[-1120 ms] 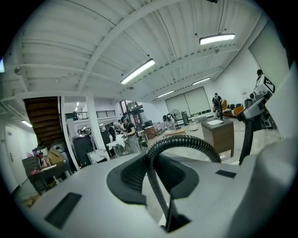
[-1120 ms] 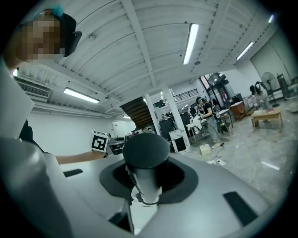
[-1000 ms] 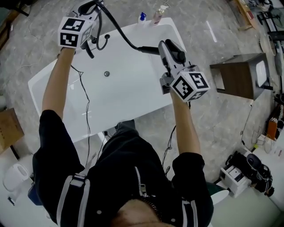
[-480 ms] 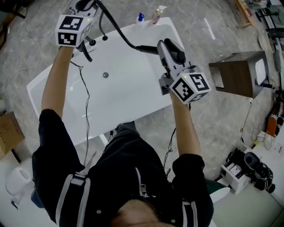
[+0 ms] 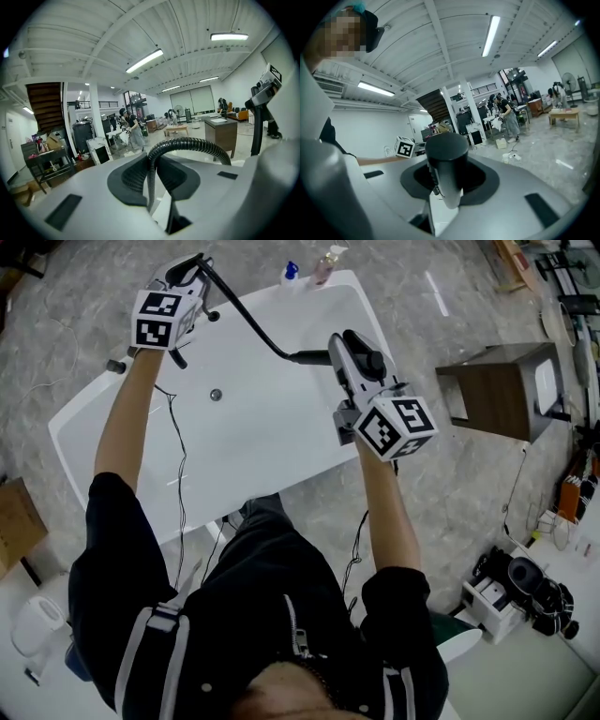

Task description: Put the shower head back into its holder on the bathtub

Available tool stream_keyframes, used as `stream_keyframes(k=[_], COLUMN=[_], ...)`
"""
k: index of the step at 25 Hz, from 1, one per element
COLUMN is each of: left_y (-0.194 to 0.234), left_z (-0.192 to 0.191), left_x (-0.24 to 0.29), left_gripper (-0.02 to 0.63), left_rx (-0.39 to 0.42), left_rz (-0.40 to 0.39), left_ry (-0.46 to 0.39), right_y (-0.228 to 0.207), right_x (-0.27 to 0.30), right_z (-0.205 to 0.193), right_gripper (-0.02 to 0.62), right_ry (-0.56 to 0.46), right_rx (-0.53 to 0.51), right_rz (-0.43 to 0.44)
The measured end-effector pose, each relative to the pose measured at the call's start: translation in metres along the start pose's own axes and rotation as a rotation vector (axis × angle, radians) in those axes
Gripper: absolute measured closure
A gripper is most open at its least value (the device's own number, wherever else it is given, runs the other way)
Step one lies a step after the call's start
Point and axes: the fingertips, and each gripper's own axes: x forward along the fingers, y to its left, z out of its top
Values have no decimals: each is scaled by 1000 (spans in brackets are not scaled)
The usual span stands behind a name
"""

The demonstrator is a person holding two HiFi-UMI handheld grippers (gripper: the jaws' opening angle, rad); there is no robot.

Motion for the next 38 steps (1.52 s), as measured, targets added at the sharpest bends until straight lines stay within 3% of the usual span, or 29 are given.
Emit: stream_keyframes(k=[7, 18, 30, 38], left_y=[-6, -8, -12, -8], left_z=[-52, -132, -227, -282], left_x=[11, 33, 53, 71], left_gripper=[531, 531, 531, 530], left_rx=[-69, -279, -401, -427], left_rz=[5, 166, 343, 367], left_ry=[76, 127, 215, 259], right_y=[-7, -29, -46, -55], right_x=[-4, -15, -14, -1], right_z=[-7, -11, -38, -53], right_gripper=[488, 488, 488, 488], right_ry=[22, 18, 59, 66], right_rx=[-6, 8, 30, 45], right_rz=[-27, -92, -127, -127])
